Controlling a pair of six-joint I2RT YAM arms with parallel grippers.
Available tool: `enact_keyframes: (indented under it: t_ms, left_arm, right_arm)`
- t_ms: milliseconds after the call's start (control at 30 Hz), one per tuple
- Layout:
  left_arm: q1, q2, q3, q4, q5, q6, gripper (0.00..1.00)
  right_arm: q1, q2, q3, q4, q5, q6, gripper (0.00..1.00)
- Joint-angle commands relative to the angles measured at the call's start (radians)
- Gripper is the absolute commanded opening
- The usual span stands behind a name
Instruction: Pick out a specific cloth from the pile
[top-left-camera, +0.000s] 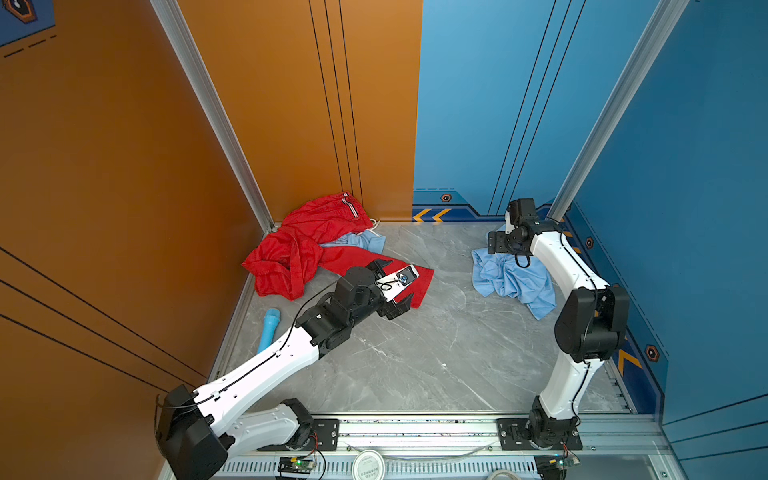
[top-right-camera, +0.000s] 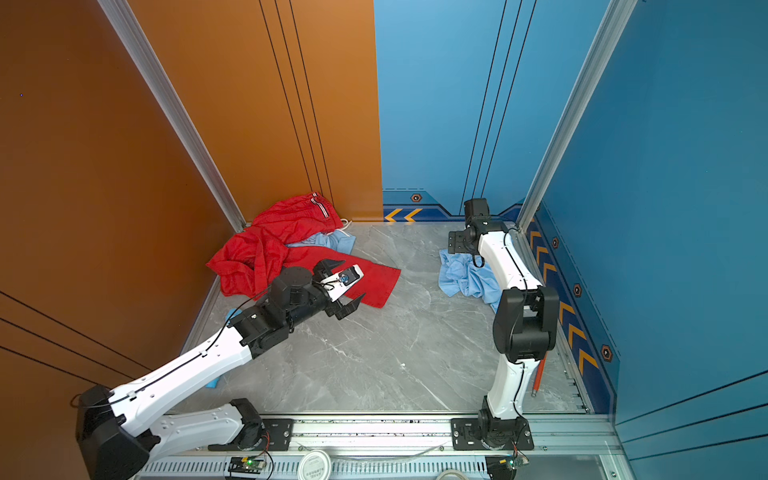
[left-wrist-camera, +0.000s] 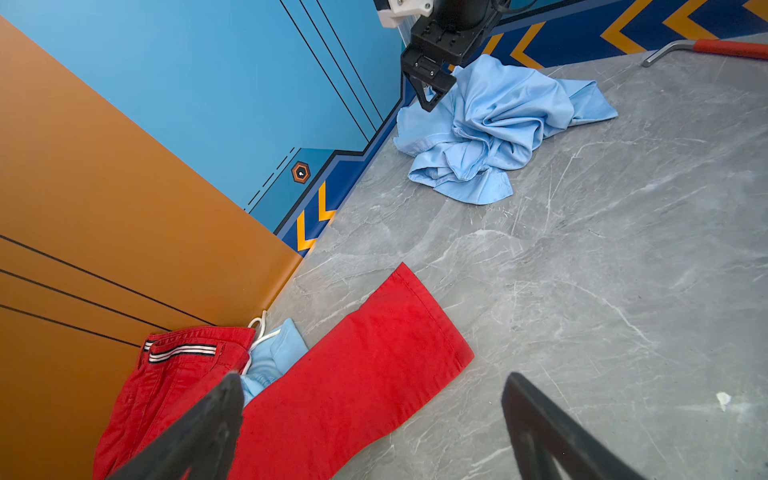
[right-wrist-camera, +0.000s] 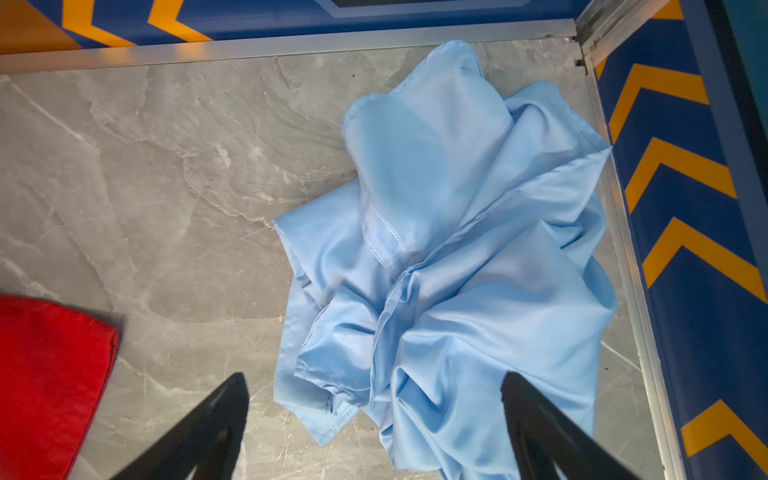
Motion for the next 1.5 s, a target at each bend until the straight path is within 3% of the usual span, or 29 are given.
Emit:
enact_keyframes:
  t_ms: [0, 167, 233, 300, 367, 500, 633, 733, 767, 833, 933, 1033, 1133, 1267, 1367, 1467]
  left_arm:
    - [0.018, -0.006, 0.015, 0.023, -0.143, -0.078, 0.98]
    - [0.087, -0.004, 0.164, -0.251, -0.420, -0.384, 0.98]
    - [0.078, -0.075, 0.100, -0.264, -0.487, -0.494, 0.98]
    - [0.068, -0.166, -0.106, -0.108, -0.549, -0.525, 0.98]
    - [0.071, -0.226, -0.355, 0.194, -0.670, -0.470, 0.98]
    - [0.154, -0.123, -0.592, 0.592, -0.816, -0.247, 0.98]
    - [0.364, 0.073, -0.587, 0.653, -0.620, -0.326, 0.98]
    - [0.466, 0.197, -0.617, 0.850, -0.481, -0.412, 0.98]
    - [0.484, 0.243, -0.628, 0.948, -0.446, -0.410, 0.98]
    - [0.477, 0.291, -0.605, 0.967, -0.467, -0.366, 0.98]
    - [0.550, 0.392, -0.620, 1.115, -0.416, -0.407, 0.98]
    - [0.631, 0.366, -0.641, 1.073, -0.313, -0.500, 0.98]
    - [0.643, 0.451, -0.636, 1.169, -0.303, -0.495, 0.98]
    - [0.643, 0.438, -0.650, 1.168, -0.298, -0.502, 0.98]
    - [0.635, 0.444, -0.640, 1.162, -0.297, -0.486, 0.98]
    - [0.614, 0.448, -0.611, 1.118, -0.334, -0.468, 0.98]
  right_arm:
    - [0.000, -0.112, -0.120, 0.073, -0.093, 0.028, 1.00]
    - [0.002, -0.480, -0.600, 0.545, -0.164, 0.123, 1.00]
    - [0.009, -0.598, -0.782, 0.676, -0.152, 0.136, 1.00]
    - [0.017, -0.677, -0.912, 0.725, -0.104, 0.122, 1.00]
    - [0.027, -0.763, -1.049, 0.774, -0.009, 0.098, 1.00]
    - [0.005, -0.924, -1.317, 0.988, 0.113, 0.065, 1.00]
    - [-0.026, -0.982, -1.465, 1.159, 0.161, 0.002, 1.00]
    - [-0.064, -0.914, -1.460, 1.193, 0.086, 0.032, 1.00]
    - [-0.071, -0.874, -1.454, 1.210, 0.067, 0.034, 1.00]
    - [-0.077, -0.780, -1.452, 1.296, 0.050, 0.035, 1.00]
    - [-0.084, -0.688, -1.416, 1.354, 0.024, 0.018, 1.00]
    - [-0.094, -0.597, -1.411, 1.493, 0.022, 0.016, 1.00]
    - [-0.097, -0.470, -1.435, 1.698, 0.027, 0.004, 1.00]
    - [-0.101, -0.288, -1.473, 1.959, -0.019, 0.004, 1.00]
    - [-0.104, -0.348, -1.393, 1.718, 0.010, 0.016, 1.00]
    - [-0.049, -0.332, -1.325, 1.617, 0.038, -0.046, 1.00]
